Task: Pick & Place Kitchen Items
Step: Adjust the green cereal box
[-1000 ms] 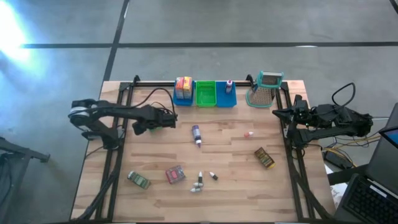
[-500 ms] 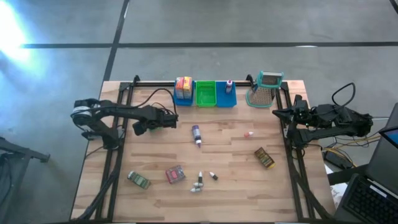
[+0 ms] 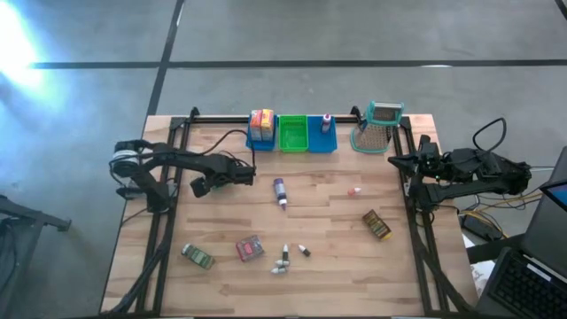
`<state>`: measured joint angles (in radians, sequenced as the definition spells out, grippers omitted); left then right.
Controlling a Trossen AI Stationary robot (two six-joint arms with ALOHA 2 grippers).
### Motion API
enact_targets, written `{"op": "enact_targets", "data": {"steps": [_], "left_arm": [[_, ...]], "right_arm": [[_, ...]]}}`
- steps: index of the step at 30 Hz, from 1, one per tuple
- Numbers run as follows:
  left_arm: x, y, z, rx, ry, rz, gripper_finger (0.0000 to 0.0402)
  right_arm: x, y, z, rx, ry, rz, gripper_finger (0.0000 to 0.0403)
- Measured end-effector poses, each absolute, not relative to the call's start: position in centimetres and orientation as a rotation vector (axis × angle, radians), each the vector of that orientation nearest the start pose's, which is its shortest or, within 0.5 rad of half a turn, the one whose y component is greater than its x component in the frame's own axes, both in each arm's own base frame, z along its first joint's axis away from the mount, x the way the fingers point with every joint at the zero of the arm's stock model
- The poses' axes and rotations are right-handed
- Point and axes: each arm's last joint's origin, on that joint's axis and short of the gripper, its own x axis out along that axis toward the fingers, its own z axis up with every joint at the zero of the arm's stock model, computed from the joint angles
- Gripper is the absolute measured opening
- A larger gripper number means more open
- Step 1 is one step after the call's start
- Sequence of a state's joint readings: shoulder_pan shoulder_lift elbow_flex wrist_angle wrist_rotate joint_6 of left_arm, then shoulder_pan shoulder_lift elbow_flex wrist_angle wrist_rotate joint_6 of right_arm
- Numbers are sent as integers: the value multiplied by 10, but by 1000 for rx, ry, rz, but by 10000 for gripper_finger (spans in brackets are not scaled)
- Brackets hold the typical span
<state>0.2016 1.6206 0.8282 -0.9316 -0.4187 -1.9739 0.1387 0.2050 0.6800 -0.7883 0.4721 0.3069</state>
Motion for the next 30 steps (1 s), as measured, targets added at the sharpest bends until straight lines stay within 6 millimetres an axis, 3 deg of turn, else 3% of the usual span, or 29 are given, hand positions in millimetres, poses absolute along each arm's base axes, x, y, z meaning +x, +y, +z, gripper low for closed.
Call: {"op": "enact_targets", "data": {"steps": [8,30], "left_arm": [[229,59,133,-1148,640,1877,400],[229,59,136,-1177,557,1902,399]], "right_arm": [[42,-7,294,207,247,-373,8],[42,-7,294,207,247,-373,8]]}}
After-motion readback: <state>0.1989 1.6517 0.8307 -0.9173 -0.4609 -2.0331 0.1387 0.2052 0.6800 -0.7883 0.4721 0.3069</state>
